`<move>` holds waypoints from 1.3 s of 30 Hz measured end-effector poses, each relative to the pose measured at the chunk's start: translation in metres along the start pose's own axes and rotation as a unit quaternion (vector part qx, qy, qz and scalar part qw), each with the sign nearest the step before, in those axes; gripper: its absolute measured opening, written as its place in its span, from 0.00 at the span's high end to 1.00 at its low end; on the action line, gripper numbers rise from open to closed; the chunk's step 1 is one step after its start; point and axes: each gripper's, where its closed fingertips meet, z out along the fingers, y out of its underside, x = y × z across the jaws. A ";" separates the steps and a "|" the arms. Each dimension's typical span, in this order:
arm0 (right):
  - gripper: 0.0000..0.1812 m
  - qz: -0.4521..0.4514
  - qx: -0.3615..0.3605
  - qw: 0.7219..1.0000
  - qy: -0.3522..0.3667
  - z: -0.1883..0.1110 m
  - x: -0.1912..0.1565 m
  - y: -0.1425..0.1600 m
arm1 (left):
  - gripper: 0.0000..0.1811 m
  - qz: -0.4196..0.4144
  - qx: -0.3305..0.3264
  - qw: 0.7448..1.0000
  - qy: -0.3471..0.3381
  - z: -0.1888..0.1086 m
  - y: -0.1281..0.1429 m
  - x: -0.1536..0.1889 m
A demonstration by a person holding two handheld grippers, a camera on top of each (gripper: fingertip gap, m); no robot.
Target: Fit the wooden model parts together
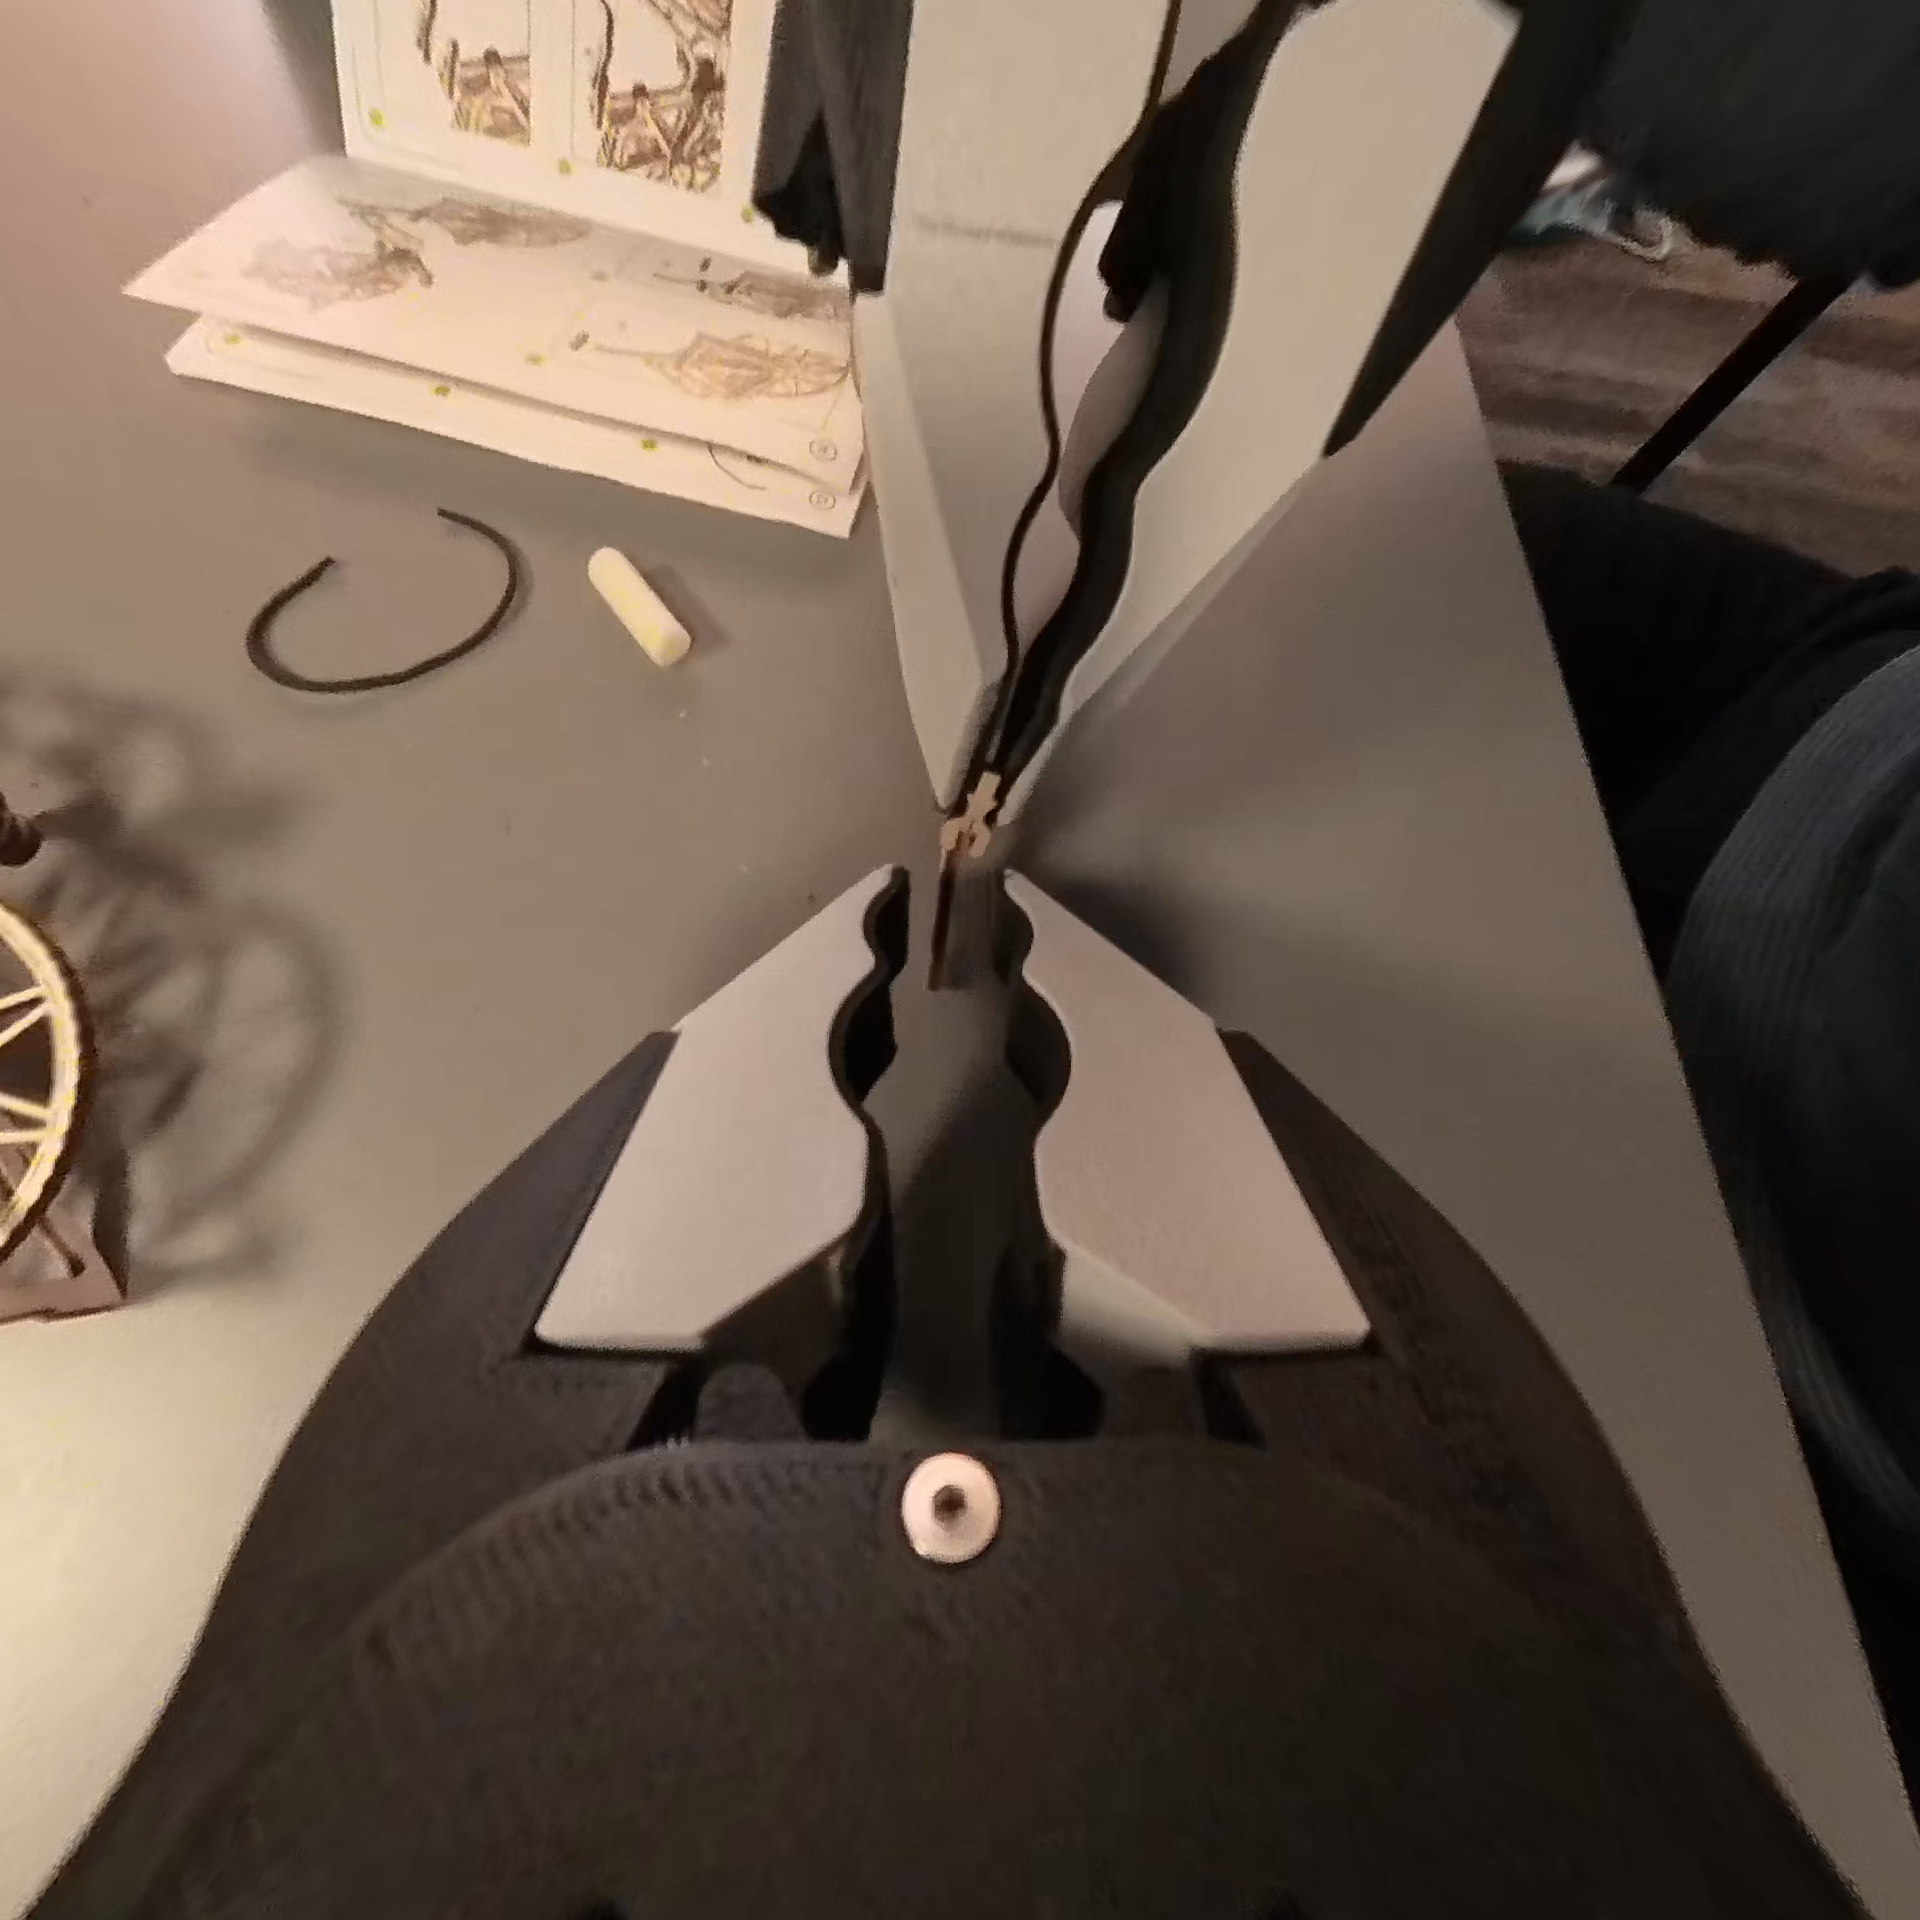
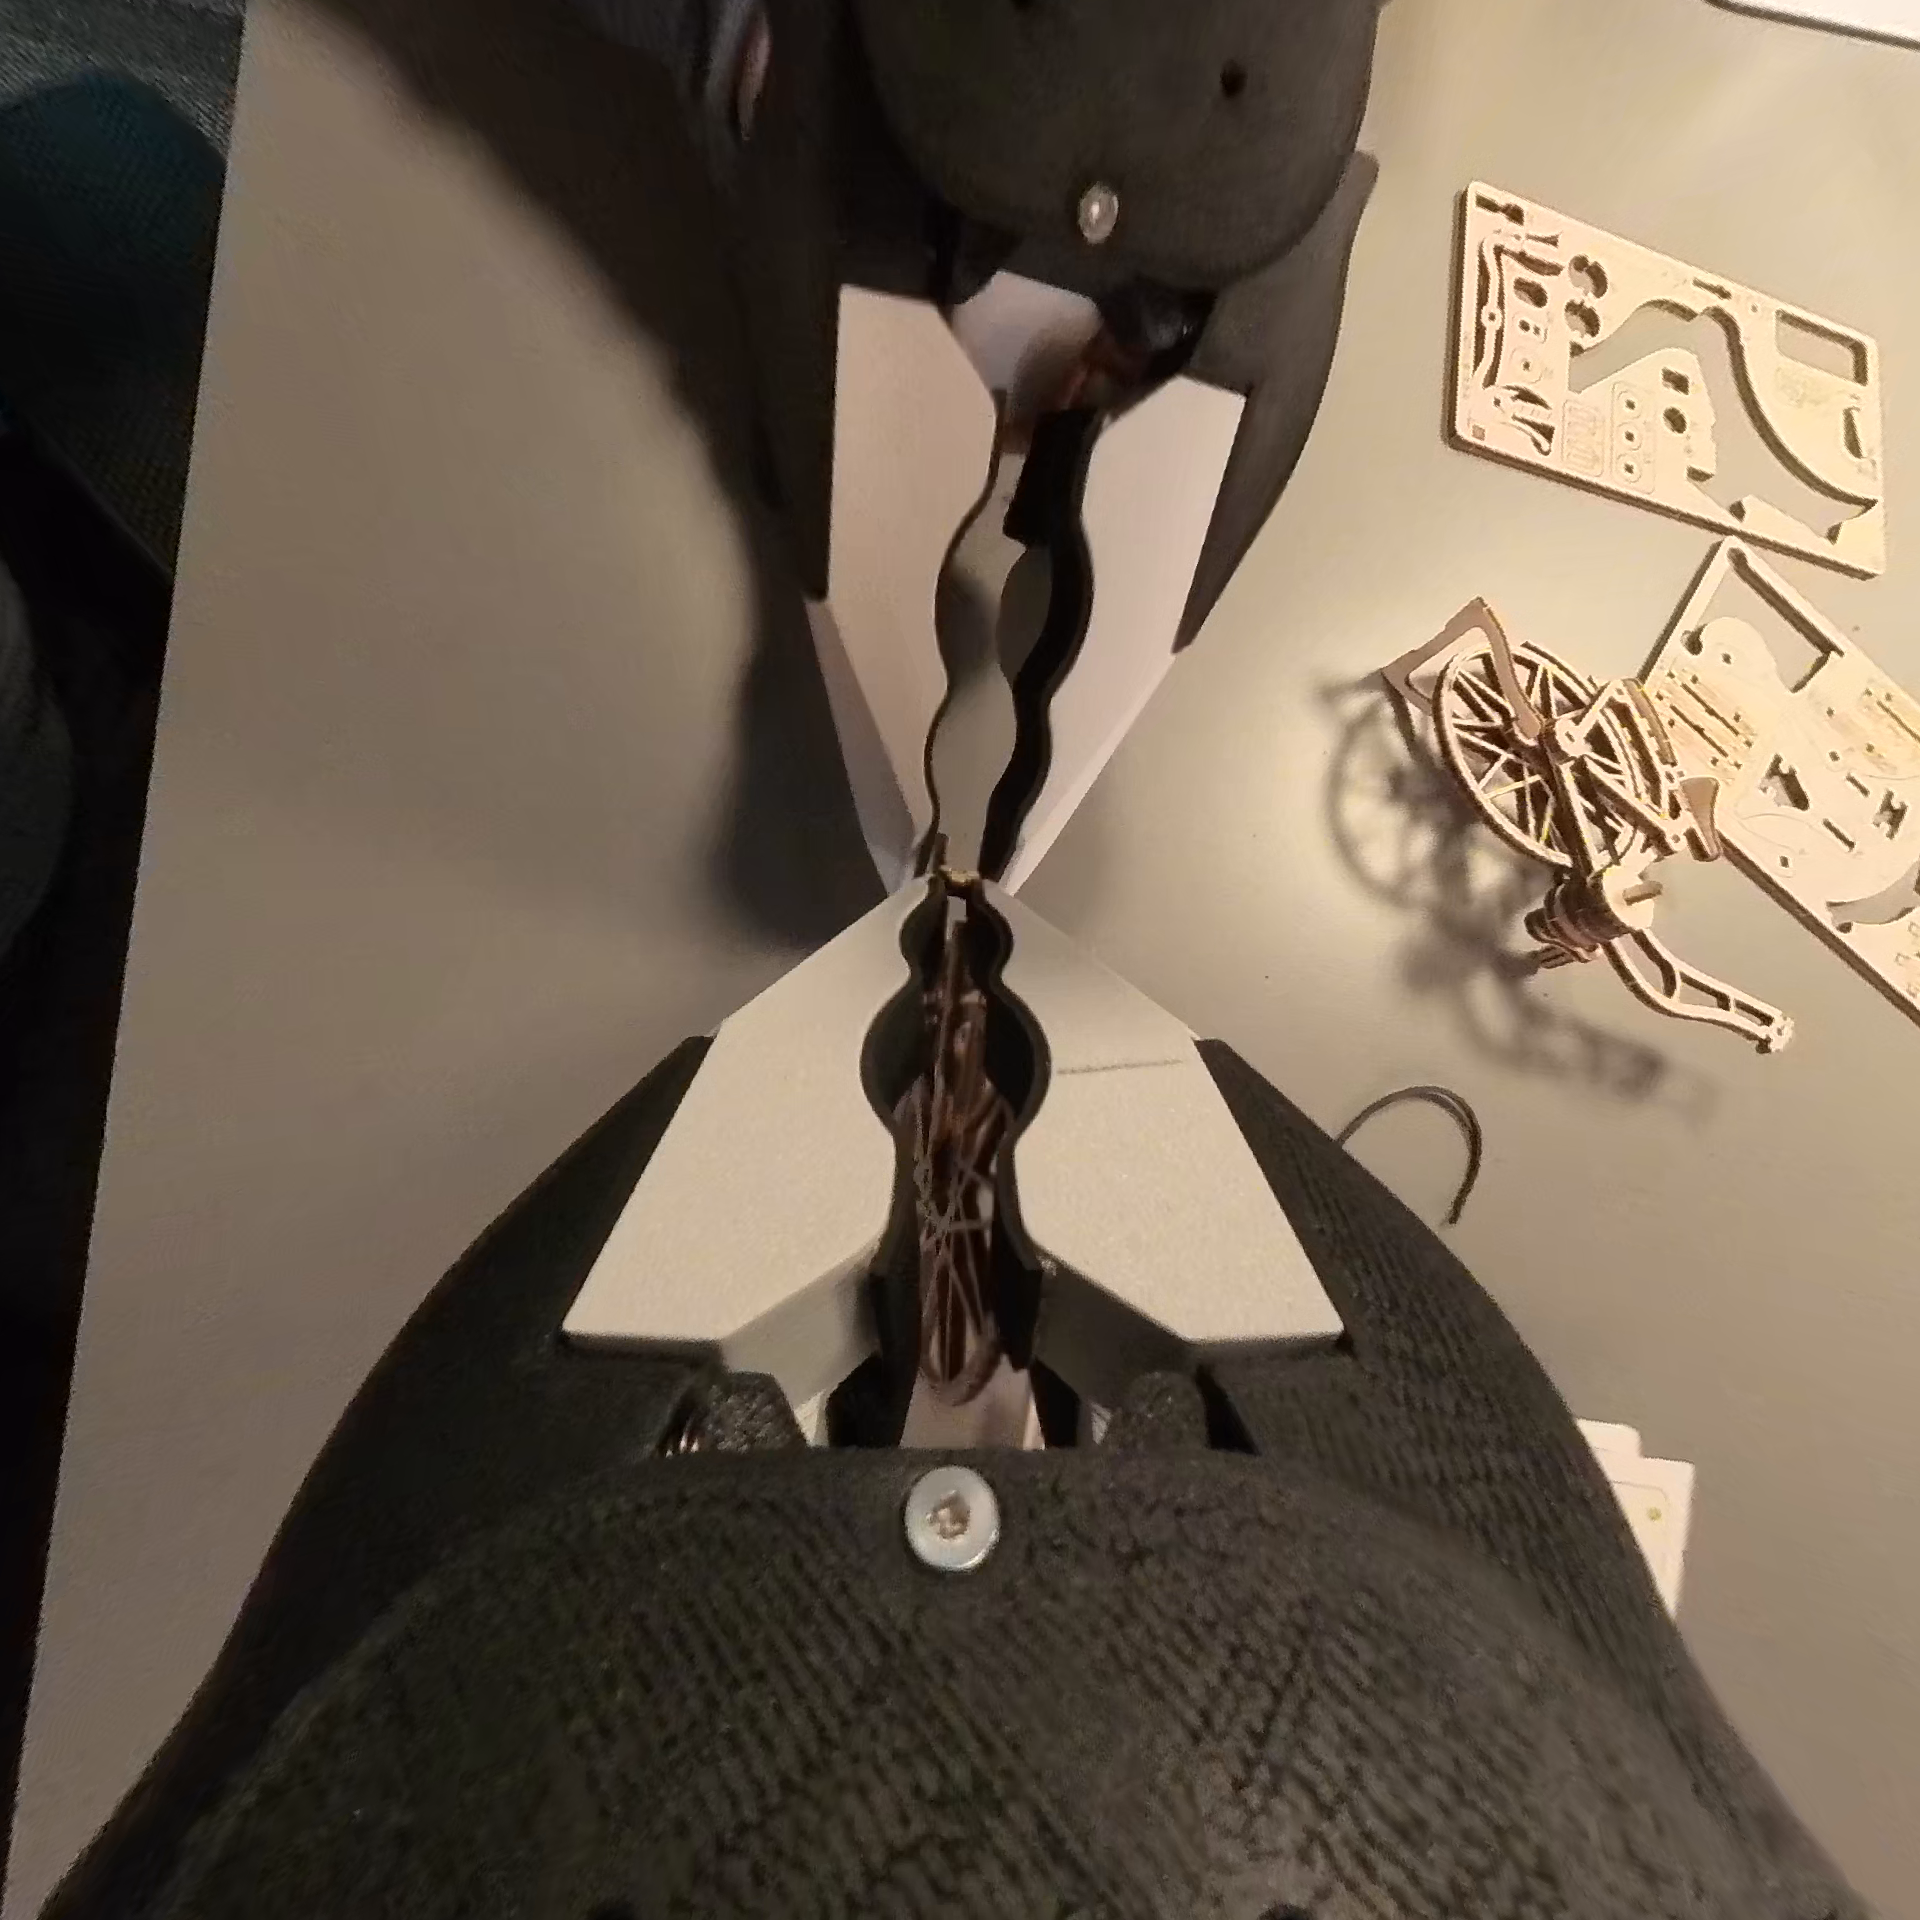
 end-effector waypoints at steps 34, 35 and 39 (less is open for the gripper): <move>0.99 -0.086 -0.142 0.986 -0.012 -0.021 0.061 0.075 | 0.97 -0.014 -0.033 0.999 0.008 -0.008 0.017 -0.001; 0.99 -0.090 -0.150 0.984 -0.021 -0.019 0.061 0.076 | 0.96 -0.015 -0.032 0.999 0.009 -0.008 0.017 -0.001; 1.00 -0.098 -0.171 0.980 -0.040 -0.017 0.062 0.076 | 0.94 -0.019 -0.030 0.999 0.011 -0.010 0.018 -0.001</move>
